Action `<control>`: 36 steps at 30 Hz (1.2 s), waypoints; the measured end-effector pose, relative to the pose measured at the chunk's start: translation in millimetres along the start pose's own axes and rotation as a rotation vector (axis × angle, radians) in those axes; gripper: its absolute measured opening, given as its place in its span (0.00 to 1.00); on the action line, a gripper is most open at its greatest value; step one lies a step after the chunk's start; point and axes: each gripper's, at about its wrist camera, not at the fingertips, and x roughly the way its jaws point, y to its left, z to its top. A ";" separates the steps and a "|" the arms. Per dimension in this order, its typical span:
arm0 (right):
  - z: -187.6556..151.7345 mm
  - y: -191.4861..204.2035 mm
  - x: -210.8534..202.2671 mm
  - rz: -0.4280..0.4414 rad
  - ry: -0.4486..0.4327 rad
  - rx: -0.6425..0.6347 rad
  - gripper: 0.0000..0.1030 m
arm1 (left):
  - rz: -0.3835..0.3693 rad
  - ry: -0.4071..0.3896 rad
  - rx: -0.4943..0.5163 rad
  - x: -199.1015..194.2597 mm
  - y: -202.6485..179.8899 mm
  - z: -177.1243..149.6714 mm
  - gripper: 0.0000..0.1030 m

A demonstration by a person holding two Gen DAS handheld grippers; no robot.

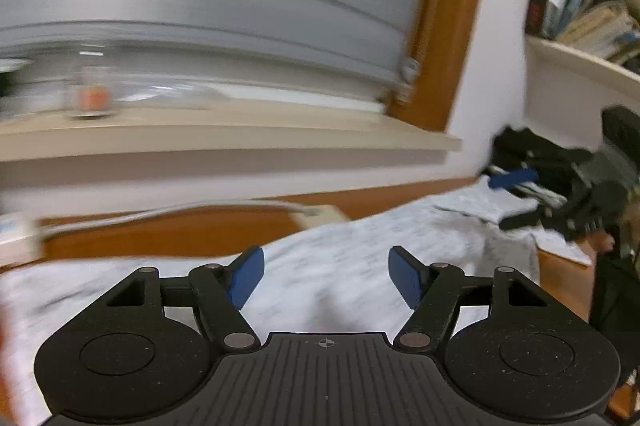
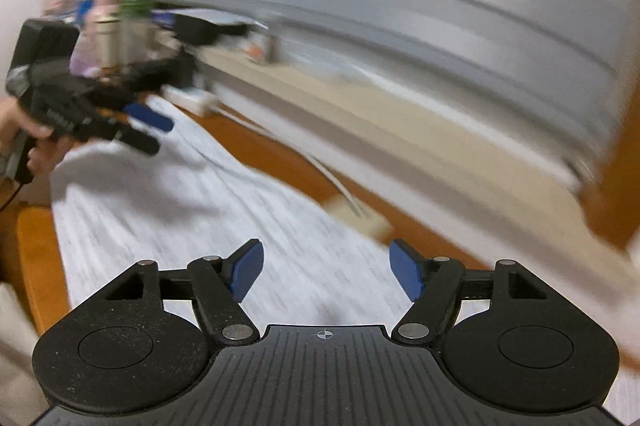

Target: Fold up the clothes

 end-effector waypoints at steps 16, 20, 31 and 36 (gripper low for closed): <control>-141.4 -90.9 -40.1 -0.129 -0.035 0.404 0.76 | -0.177 0.230 0.100 188.1 -66.9 7.0 0.81; -146.6 -96.4 -35.0 -0.120 -0.045 0.436 0.78 | -0.204 0.247 0.117 185.4 -65.4 3.4 0.87; -167.6 -113.3 -58.0 -0.149 -0.202 0.589 0.79 | -0.289 0.239 0.019 178.8 -37.8 5.5 0.96; -184.1 -112.7 -90.5 -0.340 -0.213 0.630 0.79 | -0.248 0.247 0.081 177.8 -48.7 4.3 1.00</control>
